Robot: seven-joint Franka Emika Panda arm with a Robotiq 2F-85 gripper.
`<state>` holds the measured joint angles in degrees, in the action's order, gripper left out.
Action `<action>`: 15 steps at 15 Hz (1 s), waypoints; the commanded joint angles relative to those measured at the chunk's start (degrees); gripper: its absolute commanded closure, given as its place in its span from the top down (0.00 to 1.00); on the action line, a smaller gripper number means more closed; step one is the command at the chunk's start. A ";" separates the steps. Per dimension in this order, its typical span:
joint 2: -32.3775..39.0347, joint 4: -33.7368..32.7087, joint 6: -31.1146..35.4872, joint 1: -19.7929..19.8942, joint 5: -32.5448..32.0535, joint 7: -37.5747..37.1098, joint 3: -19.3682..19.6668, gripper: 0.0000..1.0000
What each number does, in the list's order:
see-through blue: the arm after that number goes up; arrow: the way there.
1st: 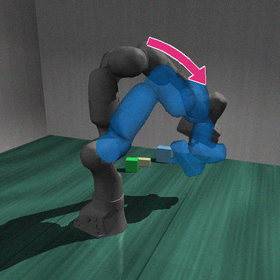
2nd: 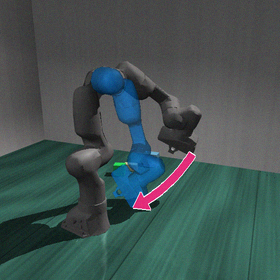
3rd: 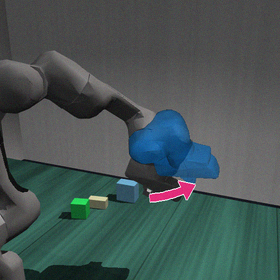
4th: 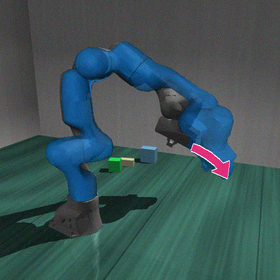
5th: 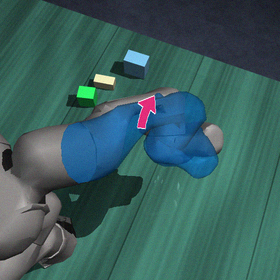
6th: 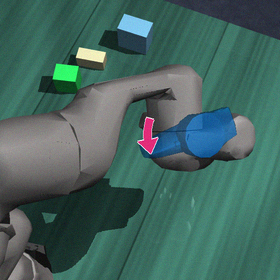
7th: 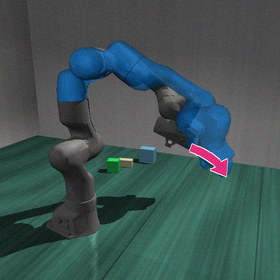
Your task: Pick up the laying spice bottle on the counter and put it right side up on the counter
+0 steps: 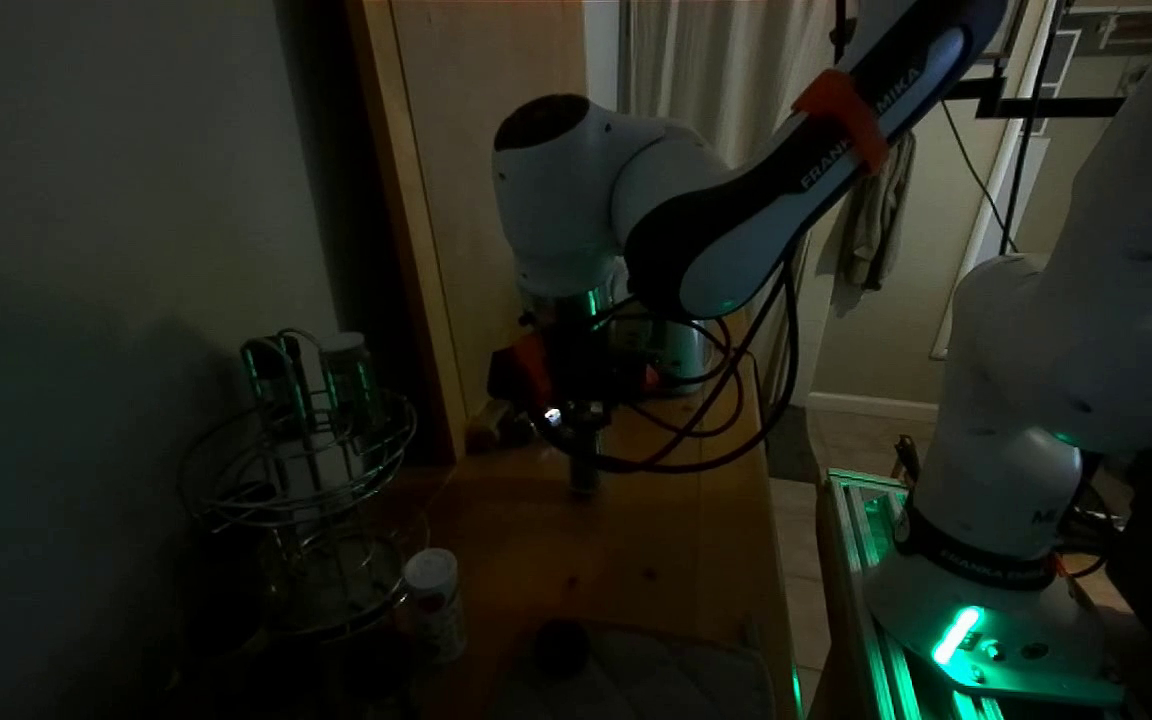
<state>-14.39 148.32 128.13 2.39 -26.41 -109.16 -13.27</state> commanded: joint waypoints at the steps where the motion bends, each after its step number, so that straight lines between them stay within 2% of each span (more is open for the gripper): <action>1: 2.28 -1.71 -1.28 -0.55 -4.32 -5.32 -0.56 0.24; 5: 3.56 -2.75 -2.41 -1.43 -6.30 -7.49 -0.56 0.24; 6: 3.83 -3.02 -2.55 -1.70 -6.41 -7.56 -0.42 0.59; 7: 4.05 -3.22 -2.66 -1.95 -6.48 -7.72 -0.31 0.76; 10: 4.54 -3.46 -2.52 -2.54 -6.47 -7.97 -0.01 0.96; 11: 4.56 -3.48 -2.55 -2.65 -6.57 -8.09 0.02 0.99; 15: 2.97 -3.04 -2.37 -2.89 -6.42 -7.60 0.45 1.00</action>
<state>-10.85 145.95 126.53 0.49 -31.00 -115.03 -13.73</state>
